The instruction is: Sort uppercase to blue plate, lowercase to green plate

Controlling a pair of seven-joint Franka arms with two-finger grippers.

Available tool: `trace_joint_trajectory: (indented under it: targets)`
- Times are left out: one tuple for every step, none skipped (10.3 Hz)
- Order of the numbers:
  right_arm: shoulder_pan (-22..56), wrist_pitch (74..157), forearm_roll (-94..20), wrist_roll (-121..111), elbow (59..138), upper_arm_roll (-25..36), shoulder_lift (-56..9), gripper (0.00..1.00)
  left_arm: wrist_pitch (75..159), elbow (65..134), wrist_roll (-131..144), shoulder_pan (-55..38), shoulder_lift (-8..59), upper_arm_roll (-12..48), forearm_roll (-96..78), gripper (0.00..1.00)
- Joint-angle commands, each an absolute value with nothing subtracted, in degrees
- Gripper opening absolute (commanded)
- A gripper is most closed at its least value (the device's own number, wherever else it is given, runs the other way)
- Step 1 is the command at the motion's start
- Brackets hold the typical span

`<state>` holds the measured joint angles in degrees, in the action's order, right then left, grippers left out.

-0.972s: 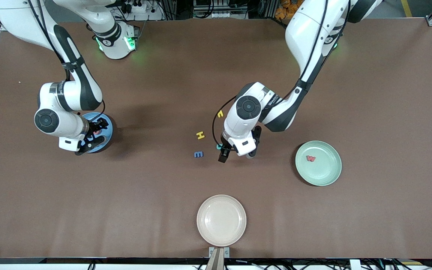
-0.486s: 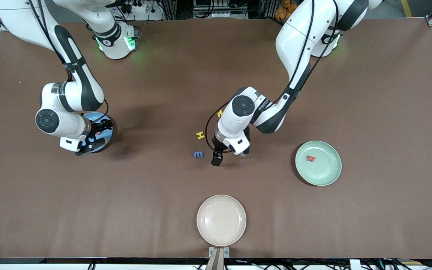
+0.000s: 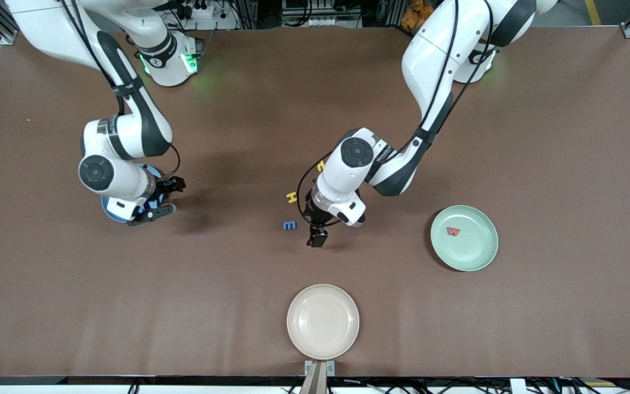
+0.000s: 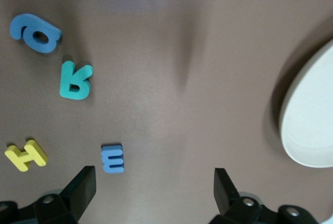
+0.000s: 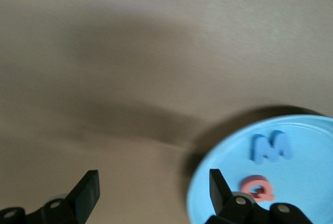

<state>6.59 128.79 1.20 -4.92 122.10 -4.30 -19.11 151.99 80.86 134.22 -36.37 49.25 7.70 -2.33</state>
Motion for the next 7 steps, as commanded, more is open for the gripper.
trace_joint_trajectory:
  targets:
    - [6.6,128.7,0.5,1.7,121.4,-6.5,-17.8,0.94,152.7,79.6,134.8,-42.4,52.0,5.9,-1.9,1.0]
    - [6.6,129.0,0.5,2.3,120.2,-6.5,-17.9,0.94,152.6,79.7,134.8,-42.8,52.6,5.9,-1.2,1.0]
    - [6.6,128.9,0.7,2.3,118.9,-6.5,-17.9,0.95,152.5,79.6,134.8,-42.8,53.2,5.9,-1.2,1.0]
    - [6.6,129.0,0.6,2.4,118.0,-6.5,-18.0,0.95,152.5,79.5,134.5,-42.8,54.0,5.8,-1.1,1.0]
    - [6.6,129.1,0.6,2.4,116.6,-6.5,-18.3,0.95,152.5,79.5,133.9,-42.8,54.5,5.8,-1.1,1.0]
    - [6.7,129.0,0.9,2.3,115.6,-6.5,-18.5,0.95,152.5,79.5,133.9,-42.8,55.2,5.8,-0.5,1.0]
    - [6.8,129.0,1.1,2.2,115.4,-6.6,-18.7,0.95,152.5,79.5,133.9,-42.7,55.4,5.7,0.3,1.0]
